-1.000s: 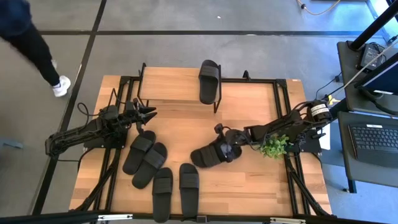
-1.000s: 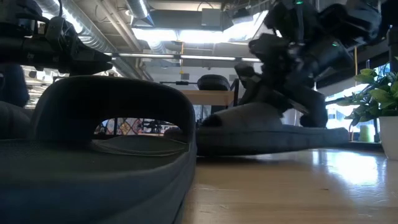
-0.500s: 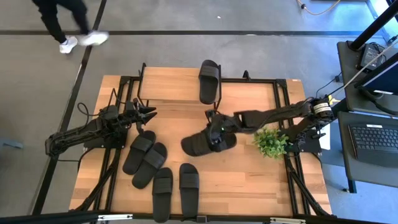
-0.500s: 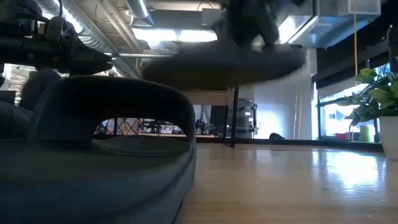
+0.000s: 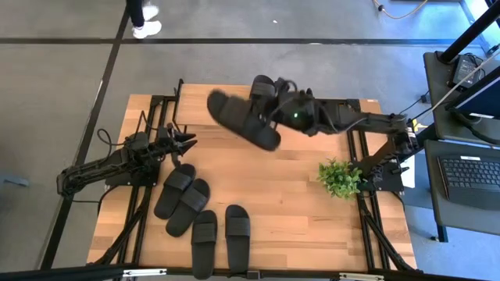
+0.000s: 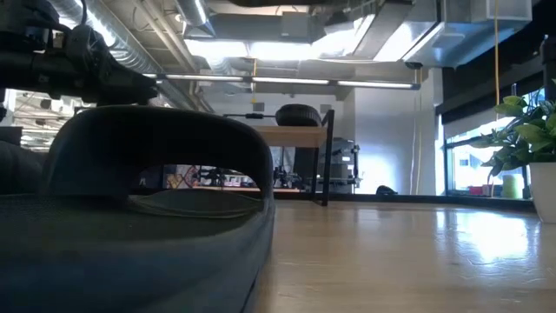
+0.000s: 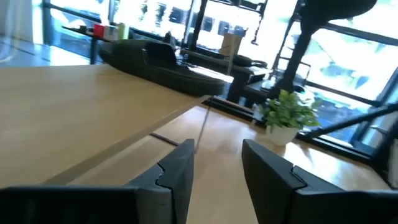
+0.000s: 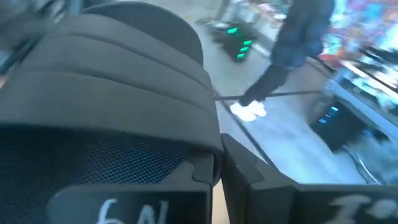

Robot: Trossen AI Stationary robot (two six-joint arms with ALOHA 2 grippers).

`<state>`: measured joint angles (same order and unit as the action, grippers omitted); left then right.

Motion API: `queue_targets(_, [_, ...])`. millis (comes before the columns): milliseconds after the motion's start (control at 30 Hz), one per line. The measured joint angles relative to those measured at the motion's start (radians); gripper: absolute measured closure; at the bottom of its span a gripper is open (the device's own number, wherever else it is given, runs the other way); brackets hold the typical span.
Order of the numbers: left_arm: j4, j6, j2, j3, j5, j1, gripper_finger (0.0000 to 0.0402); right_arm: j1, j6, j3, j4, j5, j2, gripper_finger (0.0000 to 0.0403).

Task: Pick and place slides into the shelf
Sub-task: Put the black slipper on the shelf

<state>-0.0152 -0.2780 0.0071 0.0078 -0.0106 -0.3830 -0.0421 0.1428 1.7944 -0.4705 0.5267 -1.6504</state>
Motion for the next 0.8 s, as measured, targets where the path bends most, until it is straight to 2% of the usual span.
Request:
queue_targets(200, [-0.004,0.000,0.000,0.000,0.094,-0.001,0.0273,-0.094,-0.065,0.075,0.054,0.150,-0.081,0.0388])
queue_targets(400, [-0.006,0.000,0.000,0.000,0.102,-0.001,0.0273,-0.172,-0.171,0.128,0.112,0.162,-0.237,0.0388])
queue_targets(600, [-0.008,0.000,0.000,0.000,0.102,-0.001,0.0273,-0.199,-0.220,0.247,0.111,0.168,-0.425,0.0388])
queue_targets(800, [-0.005,-0.024,0.000,0.021,0.131,-0.001,0.0273,-0.182,-0.197,0.394,-0.004,0.293,-0.537,0.0388])
